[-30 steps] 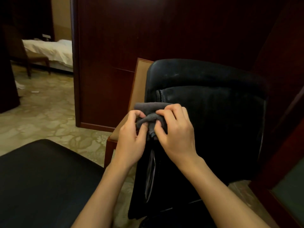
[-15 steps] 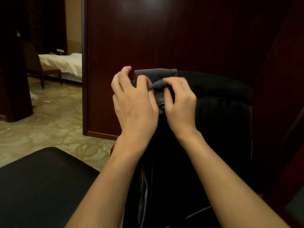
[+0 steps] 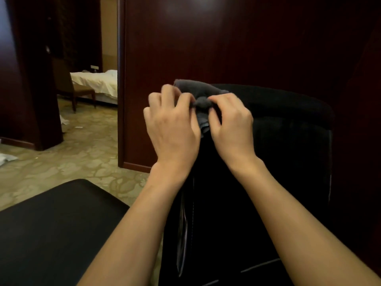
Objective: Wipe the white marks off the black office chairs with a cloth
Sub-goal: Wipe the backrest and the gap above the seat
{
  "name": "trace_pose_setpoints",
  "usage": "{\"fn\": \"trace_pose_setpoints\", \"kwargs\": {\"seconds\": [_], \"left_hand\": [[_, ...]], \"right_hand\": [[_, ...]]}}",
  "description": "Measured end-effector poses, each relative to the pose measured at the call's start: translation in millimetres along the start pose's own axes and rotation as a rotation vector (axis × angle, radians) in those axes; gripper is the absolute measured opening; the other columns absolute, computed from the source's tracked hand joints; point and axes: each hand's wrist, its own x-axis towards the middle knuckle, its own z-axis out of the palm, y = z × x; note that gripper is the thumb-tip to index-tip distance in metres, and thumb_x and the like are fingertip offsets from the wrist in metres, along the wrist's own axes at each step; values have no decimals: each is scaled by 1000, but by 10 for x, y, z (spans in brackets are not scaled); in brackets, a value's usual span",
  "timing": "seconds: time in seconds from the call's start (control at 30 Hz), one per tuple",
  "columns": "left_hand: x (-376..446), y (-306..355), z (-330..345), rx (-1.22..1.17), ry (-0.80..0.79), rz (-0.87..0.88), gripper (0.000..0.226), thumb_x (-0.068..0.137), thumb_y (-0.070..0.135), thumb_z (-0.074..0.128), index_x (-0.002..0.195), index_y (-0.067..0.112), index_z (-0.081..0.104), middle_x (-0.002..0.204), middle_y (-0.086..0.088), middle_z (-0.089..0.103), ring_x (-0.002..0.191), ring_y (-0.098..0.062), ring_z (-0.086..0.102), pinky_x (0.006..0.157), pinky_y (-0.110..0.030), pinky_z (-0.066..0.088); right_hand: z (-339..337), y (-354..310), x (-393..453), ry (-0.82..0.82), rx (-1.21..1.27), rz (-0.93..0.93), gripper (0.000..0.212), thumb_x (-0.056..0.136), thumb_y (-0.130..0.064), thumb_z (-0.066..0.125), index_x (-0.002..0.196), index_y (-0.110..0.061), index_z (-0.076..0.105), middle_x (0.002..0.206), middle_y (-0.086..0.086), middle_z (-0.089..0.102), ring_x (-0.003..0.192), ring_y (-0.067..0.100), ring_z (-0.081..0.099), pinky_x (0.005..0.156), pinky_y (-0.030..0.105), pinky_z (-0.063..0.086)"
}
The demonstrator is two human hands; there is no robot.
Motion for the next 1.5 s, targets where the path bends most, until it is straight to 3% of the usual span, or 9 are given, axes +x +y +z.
{"fn": "trace_pose_setpoints", "kwargs": {"seconds": [0.23, 0.37, 0.5, 0.63, 0.87, 1.03, 1.17, 1.4, 1.5], "left_hand": [[-893, -463, -185, -282, -146, -40, 11, 93, 11, 59, 104, 11, 63, 99, -1, 56, 90, -22, 55, 75, -44, 48], [-1140, -463, -303, -382, -188, -123, 14, 92, 5, 62, 105, 10, 63, 96, 3, 53, 80, -10, 50, 73, -18, 41], [-974, -377, -426, -317, -197, -44, 29, 93, 12, 57, 120, 9, 67, 99, -7, 56, 90, -25, 56, 78, -37, 48], [-901, -409, -576, -201, -151, 76, 27, 91, 22, 61, 113, 12, 72, 103, -9, 57, 98, -29, 53, 77, -50, 47], [-1168, -585, -616, -159, -134, 165, 19, 93, 18, 64, 108, 10, 72, 97, -5, 68, 89, -27, 61, 73, -37, 40], [-1266, -573, -647, -331, -228, 90, 24, 92, 10, 61, 115, 3, 69, 105, -11, 66, 96, -26, 63, 82, -33, 52], [-1447, -576, -641, -382, -240, 11, 26, 90, 5, 62, 116, 2, 68, 105, -10, 64, 95, -19, 60, 87, -16, 41], [-2122, -623, -731, -441, -387, -78, 27, 90, 8, 60, 116, 3, 65, 107, -8, 63, 99, -21, 62, 89, -19, 45], [-1985, -606, -716, -438, -327, -66, 30, 91, 3, 60, 119, -3, 65, 106, -14, 62, 100, -27, 61, 89, -31, 49]], "right_hand": [[-139, -238, -759, -164, -23, -129, 21, 85, -10, 60, 102, -1, 67, 98, 13, 60, 89, 31, 57, 76, 44, 51], [-263, -386, -1059, -243, -9, -69, 22, 85, -11, 60, 104, -1, 65, 100, 13, 58, 92, 29, 57, 74, 42, 53], [-386, -427, -928, -233, -1, -72, 24, 85, -11, 60, 106, -1, 66, 98, 15, 58, 91, 32, 59, 74, 45, 52], [-450, -475, -819, -282, -27, -99, 22, 86, -16, 60, 103, -5, 67, 99, 11, 58, 91, 26, 57, 71, 42, 51], [-492, -650, -894, -380, -93, -153, 18, 84, -24, 60, 95, -11, 66, 94, 5, 57, 86, 25, 56, 73, 33, 37], [-507, -751, -942, -417, -202, -261, 30, 81, -12, 66, 110, -5, 65, 102, 14, 55, 91, 32, 53, 70, 46, 49], [-486, -733, -1298, -362, -118, -209, 35, 81, -4, 64, 116, 1, 64, 113, 18, 57, 99, 33, 53, 81, 41, 50], [-482, -834, -1977, -383, -100, -185, 21, 82, -1, 62, 102, 4, 69, 104, 18, 62, 95, 34, 57, 80, 44, 52], [-497, -840, -1830, -358, -106, -198, 24, 81, 3, 63, 104, 5, 69, 104, 21, 62, 97, 34, 55, 86, 43, 50]]}}
